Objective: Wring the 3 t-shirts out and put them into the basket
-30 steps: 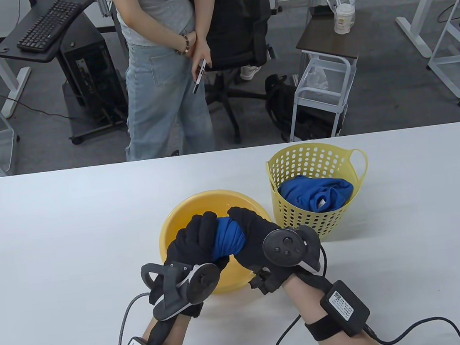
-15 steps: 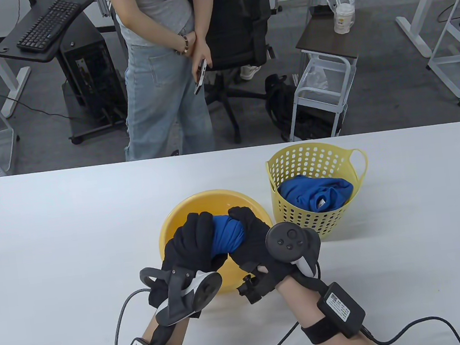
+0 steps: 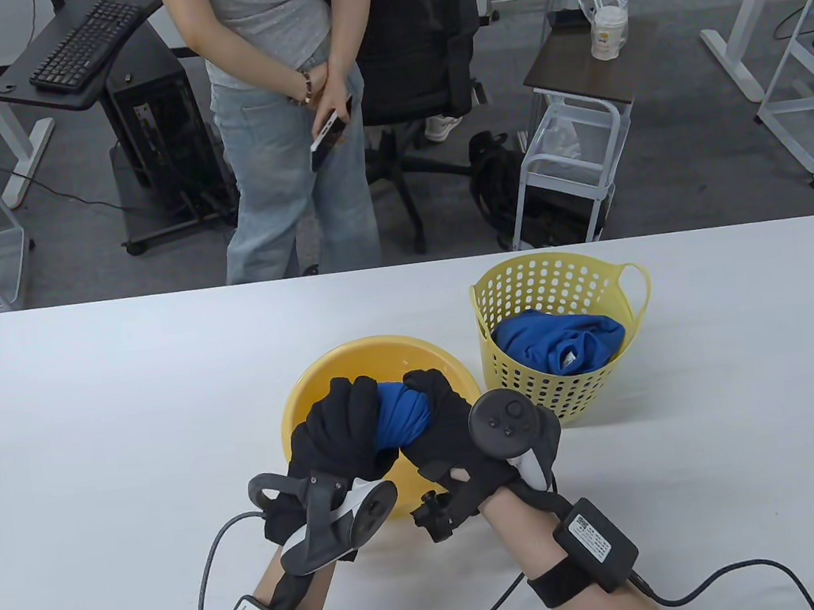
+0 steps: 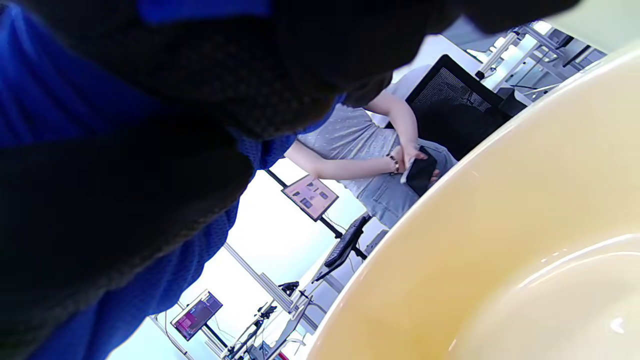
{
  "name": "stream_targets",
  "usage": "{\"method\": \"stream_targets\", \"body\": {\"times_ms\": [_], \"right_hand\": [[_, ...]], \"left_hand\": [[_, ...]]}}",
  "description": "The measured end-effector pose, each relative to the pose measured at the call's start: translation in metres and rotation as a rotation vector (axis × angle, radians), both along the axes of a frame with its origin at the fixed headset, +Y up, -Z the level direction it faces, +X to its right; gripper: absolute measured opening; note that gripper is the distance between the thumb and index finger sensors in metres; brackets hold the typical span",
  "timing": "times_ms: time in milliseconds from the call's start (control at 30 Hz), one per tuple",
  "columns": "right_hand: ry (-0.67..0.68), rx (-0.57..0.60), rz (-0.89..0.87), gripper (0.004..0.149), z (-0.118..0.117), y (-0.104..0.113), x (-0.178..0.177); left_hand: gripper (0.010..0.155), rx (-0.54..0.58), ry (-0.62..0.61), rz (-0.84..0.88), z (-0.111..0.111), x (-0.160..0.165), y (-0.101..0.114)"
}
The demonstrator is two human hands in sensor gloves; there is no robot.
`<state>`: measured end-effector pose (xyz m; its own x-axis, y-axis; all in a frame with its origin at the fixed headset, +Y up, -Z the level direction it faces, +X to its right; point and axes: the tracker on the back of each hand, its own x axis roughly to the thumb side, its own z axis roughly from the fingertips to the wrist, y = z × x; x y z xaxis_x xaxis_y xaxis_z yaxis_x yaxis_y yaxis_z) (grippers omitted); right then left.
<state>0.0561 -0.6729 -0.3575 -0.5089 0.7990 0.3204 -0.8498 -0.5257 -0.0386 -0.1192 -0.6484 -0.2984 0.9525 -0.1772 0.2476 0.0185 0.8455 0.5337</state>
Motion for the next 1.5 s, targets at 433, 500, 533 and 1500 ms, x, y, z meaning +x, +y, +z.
{"method": "stream_targets", "body": {"times_ms": [433, 500, 533, 1500], "right_hand": [[0.02, 0.108, 0.047, 0.072, 0.007, 0.038, 0.019], [0.038, 0.081, -0.037, 0.072, 0.006, 0.047, 0.033], [0.028, 0.072, -0.081, 0.071, 0.004, 0.049, 0.04], [-0.398, 0.137, 0.548, 0.071, -0.036, 0.011, 0.128]], "left_hand": [[0.108, -0.289, -0.303, 0.496, -0.004, -0.029, 0.024], [0.104, -0.319, -0.409, 0.7, -0.002, -0.037, 0.031], [0.107, -0.328, -0.431, 0.745, -0.001, -0.04, 0.033], [0.091, -0.337, 0.108, 0.354, -0.027, -0.068, -0.002]]}}
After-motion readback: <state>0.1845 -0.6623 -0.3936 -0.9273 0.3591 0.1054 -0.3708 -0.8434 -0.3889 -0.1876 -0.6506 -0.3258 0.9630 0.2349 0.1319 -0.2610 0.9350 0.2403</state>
